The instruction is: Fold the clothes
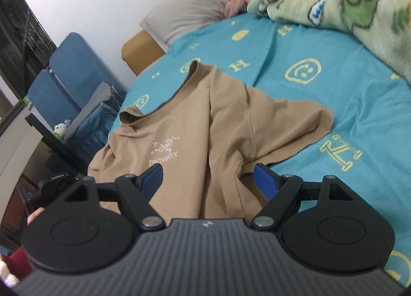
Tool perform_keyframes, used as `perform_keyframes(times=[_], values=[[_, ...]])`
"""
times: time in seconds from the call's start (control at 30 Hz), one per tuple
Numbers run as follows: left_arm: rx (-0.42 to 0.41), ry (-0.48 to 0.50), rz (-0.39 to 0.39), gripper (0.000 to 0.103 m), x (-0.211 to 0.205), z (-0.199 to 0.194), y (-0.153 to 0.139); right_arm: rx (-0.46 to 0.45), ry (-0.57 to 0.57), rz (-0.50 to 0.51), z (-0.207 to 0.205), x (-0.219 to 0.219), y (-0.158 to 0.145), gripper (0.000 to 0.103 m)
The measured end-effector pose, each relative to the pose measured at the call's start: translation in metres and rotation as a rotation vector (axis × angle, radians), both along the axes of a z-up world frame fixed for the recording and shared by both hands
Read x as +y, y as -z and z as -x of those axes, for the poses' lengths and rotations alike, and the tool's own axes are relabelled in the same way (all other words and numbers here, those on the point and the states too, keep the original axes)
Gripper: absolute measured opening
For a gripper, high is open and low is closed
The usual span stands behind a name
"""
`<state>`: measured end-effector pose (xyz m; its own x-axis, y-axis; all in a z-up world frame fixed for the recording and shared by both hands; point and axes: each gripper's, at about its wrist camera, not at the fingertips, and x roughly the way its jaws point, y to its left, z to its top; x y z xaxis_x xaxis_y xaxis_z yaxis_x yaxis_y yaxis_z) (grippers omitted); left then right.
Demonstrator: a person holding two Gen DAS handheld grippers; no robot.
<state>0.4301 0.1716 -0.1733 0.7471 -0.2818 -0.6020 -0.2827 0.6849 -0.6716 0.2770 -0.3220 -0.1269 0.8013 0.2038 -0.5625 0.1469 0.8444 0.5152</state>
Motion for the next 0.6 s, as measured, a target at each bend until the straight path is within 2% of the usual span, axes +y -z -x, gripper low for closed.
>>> perform_keyframes(times=[0.03,0.07,0.13,0.23,0.3,0.33,0.43,0.47,0.57,0.6], values=[[0.003,0.031,-0.004,0.012,-0.001,-0.003,-0.001,0.004,0.0,-0.002,0.0,0.0,0.001,0.08],[-0.006,0.051,-0.029,0.008,-0.001,-0.004,-0.005,0.008,-0.001,-0.004,-0.001,0.001,0.002,0.08],[-0.026,0.091,-0.08,0.006,-0.001,-0.005,-0.014,0.012,0.0,-0.007,-0.001,0.001,0.002,0.079],[-0.057,0.095,-0.137,0.006,0.006,-0.003,-0.039,0.011,0.007,-0.008,0.001,0.001,0.002,0.08],[-0.064,0.087,-0.241,0.005,0.006,-0.003,-0.059,0.007,0.014,0.0,0.002,0.002,0.0,0.08],[-0.058,0.089,-0.329,0.005,0.004,-0.003,-0.069,0.005,0.017,0.004,0.003,0.003,-0.001,0.079],[0.001,0.075,-0.602,0.006,-0.017,-0.005,-0.077,-0.001,0.022,0.02,0.003,0.002,-0.003,0.079],[0.022,0.079,-0.645,0.006,-0.023,-0.007,-0.072,-0.004,0.021,0.026,0.003,0.002,-0.003,0.079],[0.031,0.091,-0.691,0.016,-0.035,-0.001,-0.063,-0.013,0.018,0.055,0.002,0.004,-0.005,0.079],[0.03,0.09,-0.704,0.03,-0.039,0.003,-0.061,-0.02,0.017,0.063,0.003,0.004,-0.007,0.079]])
